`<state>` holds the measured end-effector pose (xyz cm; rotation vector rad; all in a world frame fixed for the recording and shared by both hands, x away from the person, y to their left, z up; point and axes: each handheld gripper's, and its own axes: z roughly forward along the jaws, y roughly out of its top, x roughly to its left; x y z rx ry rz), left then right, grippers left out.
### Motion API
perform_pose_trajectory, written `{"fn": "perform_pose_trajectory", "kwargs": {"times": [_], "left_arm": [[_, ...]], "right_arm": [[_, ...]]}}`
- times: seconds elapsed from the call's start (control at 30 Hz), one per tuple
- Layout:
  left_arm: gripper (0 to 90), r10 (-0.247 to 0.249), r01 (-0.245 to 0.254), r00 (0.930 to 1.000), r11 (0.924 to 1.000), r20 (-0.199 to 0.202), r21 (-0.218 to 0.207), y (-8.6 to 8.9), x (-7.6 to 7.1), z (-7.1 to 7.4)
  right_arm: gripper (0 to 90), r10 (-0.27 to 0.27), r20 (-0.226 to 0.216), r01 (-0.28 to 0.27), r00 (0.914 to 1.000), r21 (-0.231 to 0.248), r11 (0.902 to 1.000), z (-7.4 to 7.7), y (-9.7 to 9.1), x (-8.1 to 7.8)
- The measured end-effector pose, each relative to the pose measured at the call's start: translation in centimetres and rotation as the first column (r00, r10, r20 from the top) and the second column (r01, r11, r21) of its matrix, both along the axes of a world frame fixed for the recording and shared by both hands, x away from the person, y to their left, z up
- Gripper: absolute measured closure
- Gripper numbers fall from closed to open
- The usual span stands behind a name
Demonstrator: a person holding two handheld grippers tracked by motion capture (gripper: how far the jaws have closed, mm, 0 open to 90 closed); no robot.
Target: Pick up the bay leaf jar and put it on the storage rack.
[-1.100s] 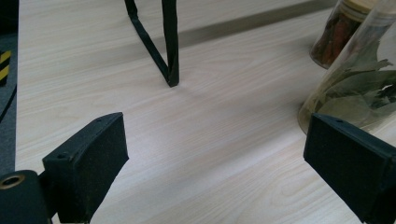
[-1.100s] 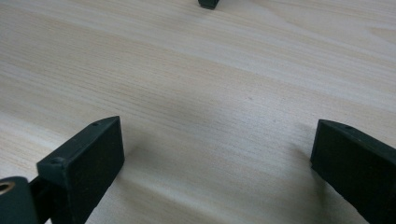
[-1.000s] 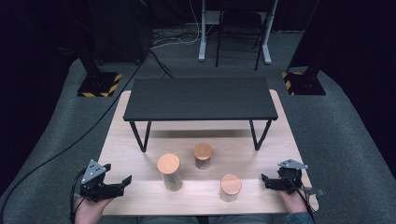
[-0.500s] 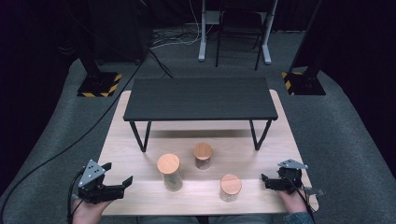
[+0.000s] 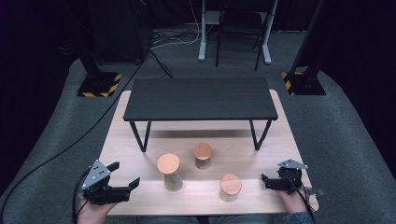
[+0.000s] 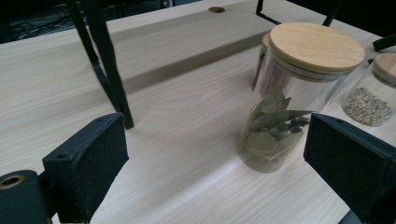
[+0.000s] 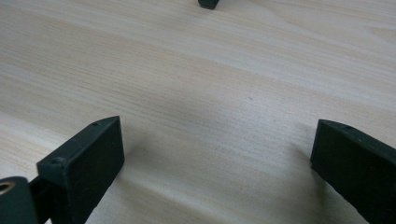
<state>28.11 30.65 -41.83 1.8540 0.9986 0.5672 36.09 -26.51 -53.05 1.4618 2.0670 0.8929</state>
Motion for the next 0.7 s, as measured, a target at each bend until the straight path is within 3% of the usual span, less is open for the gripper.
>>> {"fn": "perform_pose_trajectory", "kwargs": {"times": [0.1,0.43,0.7], "left_arm": [[5.4,-0.015,0.015,0.9999,0.9996,0.002,0.026,-0.9,0.4,-0.3],[5.1,-0.072,0.071,0.9974,0.9973,0.012,0.015,-2.5,1.0,-0.6],[5.1,-0.098,0.098,0.9949,0.9948,0.02,0.03,-3.7,1.6,-1.1]], "right_arm": [[1.8,0.0,0.0,0.0,1.0,0.0,1.0,0.0,0.0,0.0],[1.8,-0.001,0.0,0.001,1.0,0.0,1.0,0.0,0.0,0.0],[1.8,0.0,0.0,0.0,1.0,0.0,1.0,0.0,0.0,0.0]]}}
